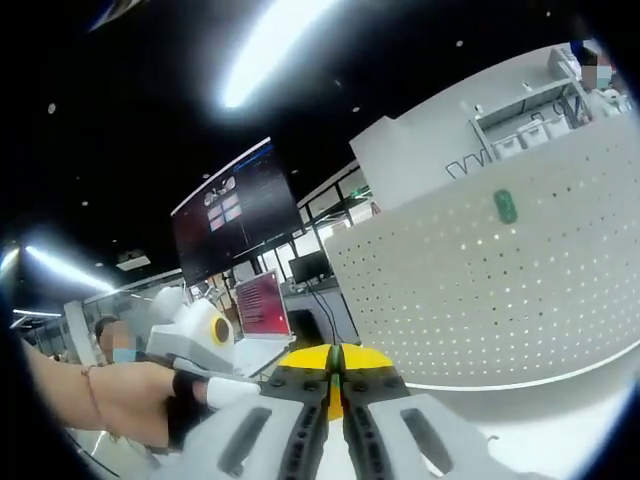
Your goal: Insert the hook assembly into the mounting plate slot until the hook locks in place.
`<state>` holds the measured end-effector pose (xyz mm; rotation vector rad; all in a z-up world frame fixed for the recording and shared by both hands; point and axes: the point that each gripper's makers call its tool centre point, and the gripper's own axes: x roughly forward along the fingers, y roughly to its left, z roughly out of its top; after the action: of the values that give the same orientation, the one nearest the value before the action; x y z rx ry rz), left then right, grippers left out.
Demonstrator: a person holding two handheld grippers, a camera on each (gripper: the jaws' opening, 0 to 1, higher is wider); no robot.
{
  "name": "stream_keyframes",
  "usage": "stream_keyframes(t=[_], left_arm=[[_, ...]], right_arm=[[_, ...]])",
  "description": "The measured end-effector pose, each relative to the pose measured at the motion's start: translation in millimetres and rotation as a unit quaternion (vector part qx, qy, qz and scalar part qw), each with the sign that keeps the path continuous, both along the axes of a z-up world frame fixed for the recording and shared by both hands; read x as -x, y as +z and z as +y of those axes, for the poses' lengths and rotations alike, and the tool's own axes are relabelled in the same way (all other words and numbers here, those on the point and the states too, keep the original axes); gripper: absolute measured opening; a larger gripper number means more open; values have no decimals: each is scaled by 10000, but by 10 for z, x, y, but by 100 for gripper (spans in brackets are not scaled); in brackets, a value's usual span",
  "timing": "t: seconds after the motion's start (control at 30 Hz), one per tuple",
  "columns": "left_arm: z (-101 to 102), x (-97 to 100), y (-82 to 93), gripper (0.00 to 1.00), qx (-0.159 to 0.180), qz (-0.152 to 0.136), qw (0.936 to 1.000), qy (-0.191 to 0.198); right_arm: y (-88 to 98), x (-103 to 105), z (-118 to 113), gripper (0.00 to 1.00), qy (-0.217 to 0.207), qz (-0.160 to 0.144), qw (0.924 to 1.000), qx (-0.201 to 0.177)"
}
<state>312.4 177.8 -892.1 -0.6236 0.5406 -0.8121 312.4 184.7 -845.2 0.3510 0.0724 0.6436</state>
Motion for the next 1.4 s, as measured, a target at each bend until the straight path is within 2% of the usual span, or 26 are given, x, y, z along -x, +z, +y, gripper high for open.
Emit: stream_keyframes(t=[0.27,0.5,0.7,0.87,1.0,1.17,1.23,1.4], left_arm=[[6,-9,34,1,-7,-83,9999,80],[64,-46,30,1,-282,-247,9991,206],[161,-94,68,1,-647,-547,9957,363],[233,-140,125,1,-1045,-940,9889,473],[211,-124,141,1,-1262,-1179,9841,415],[156,-68,187,1,-1636,-1662,9721,249],[149,-53,199,1,-1750,-1783,9681,204],[157,-45,237,1,-1810,-1938,9640,203]], right_arm=[[30,9,8,0,25,-34,10000,3],[0,-20,25,1,187,388,9985,-331],[36,4,-26,7,338,708,9944,-709],[77,64,8,10,645,987,9881,-993],[51,74,58,11,730,1050,9874,-929],[-3,69,101,11,782,1160,9859,-916],[-5,74,109,10,798,1186,9854,-928],[25,75,115,9,812,1156,9855,-942]])
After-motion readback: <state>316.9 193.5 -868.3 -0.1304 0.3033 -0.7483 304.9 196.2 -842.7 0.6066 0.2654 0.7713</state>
